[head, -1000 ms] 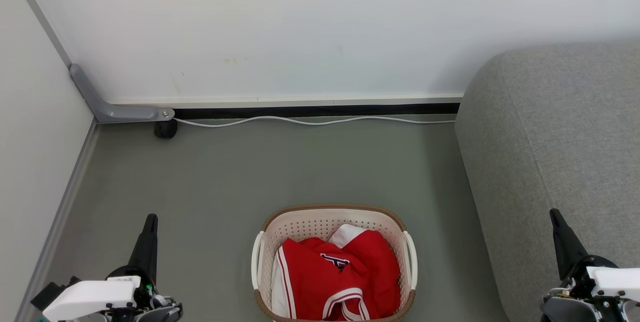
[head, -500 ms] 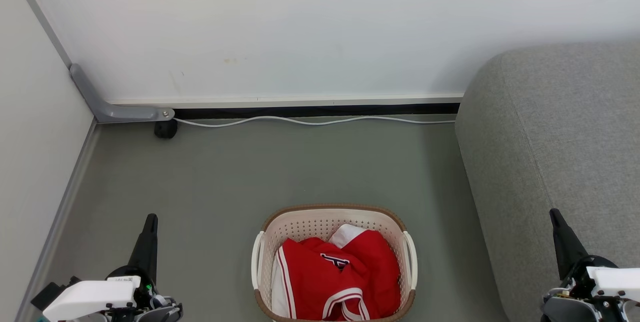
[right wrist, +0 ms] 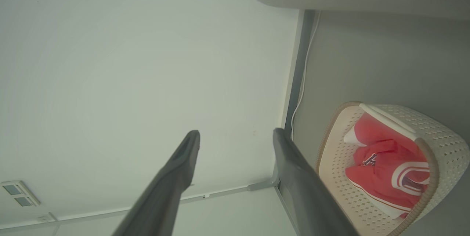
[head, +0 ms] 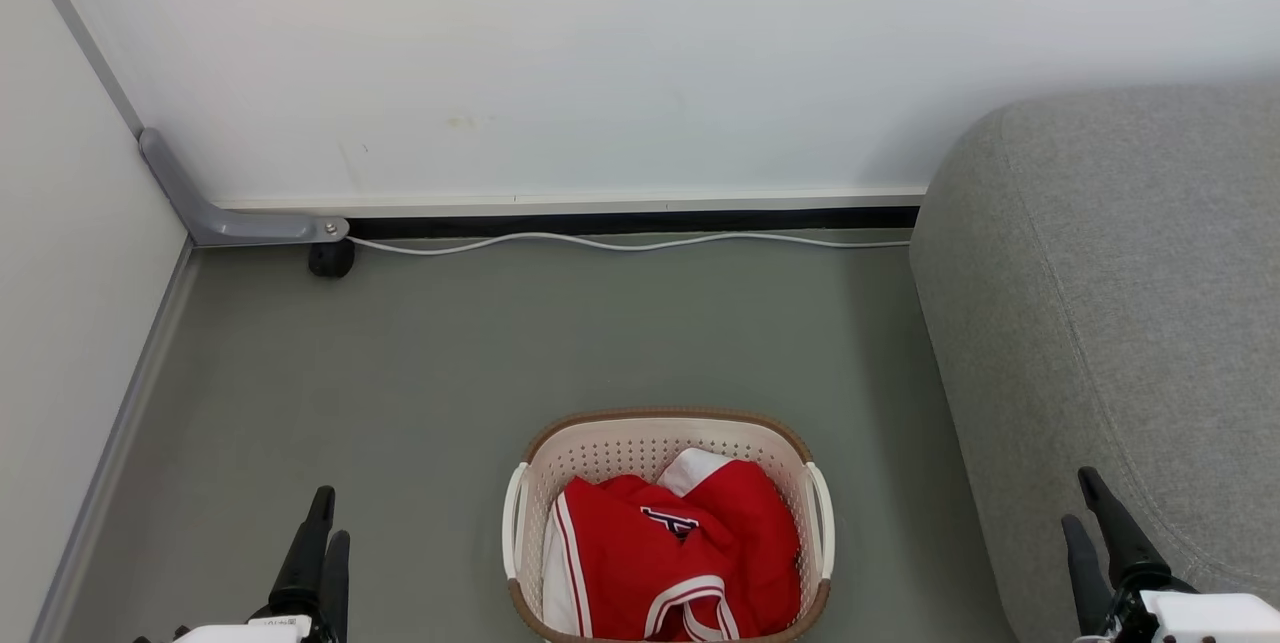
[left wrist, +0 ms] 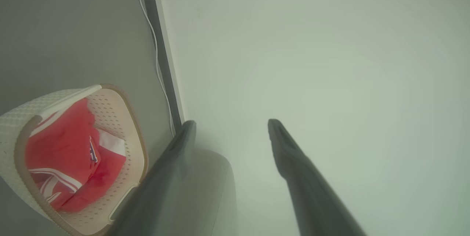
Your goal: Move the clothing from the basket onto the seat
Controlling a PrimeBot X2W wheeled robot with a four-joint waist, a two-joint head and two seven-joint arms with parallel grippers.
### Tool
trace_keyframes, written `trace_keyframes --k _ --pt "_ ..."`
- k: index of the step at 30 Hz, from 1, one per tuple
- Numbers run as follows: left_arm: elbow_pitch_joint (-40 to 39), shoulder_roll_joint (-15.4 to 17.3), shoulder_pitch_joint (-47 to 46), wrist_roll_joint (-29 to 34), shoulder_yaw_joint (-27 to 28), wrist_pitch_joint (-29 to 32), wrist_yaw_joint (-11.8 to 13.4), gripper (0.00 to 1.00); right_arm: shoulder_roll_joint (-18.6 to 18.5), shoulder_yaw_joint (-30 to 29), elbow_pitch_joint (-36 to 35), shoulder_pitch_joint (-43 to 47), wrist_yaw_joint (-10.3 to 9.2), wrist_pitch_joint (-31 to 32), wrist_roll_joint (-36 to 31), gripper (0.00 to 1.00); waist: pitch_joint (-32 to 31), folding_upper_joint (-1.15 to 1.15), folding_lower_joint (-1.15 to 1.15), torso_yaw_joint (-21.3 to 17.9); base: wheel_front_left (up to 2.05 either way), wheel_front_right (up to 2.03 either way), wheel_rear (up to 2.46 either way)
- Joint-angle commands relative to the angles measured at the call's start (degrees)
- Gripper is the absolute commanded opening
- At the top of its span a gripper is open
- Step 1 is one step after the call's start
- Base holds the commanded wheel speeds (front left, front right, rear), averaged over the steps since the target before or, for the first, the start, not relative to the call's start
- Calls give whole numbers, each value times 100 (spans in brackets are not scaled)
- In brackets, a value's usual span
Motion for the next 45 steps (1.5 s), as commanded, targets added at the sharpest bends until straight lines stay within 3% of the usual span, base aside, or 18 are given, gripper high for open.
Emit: trace_keyframes --k 1,5,17,45 --pt "-153 57 -251 6 -10 -34 -4 100 -105 20 -159 -223 19 -23 -27 100 -4 0 9 -1 0 0 0" --pt "-153 71 -290 31 -49 -94 -6 100 -146 77 -190 -256 20 -66 -78 100 6 0 -3 -5 0 0 0" --pt "-118 181 -455 442 -234 -330 -10 100 -392 435 -237 -417 23 -376 -350 100 20 0 -3 -15 0 0 0" --pt "-229 155 -635 3361 -145 -802 -21 100 -729 879 -110 -755 29 -862 -2611 100 35 0 -4 -39 0 0 0"
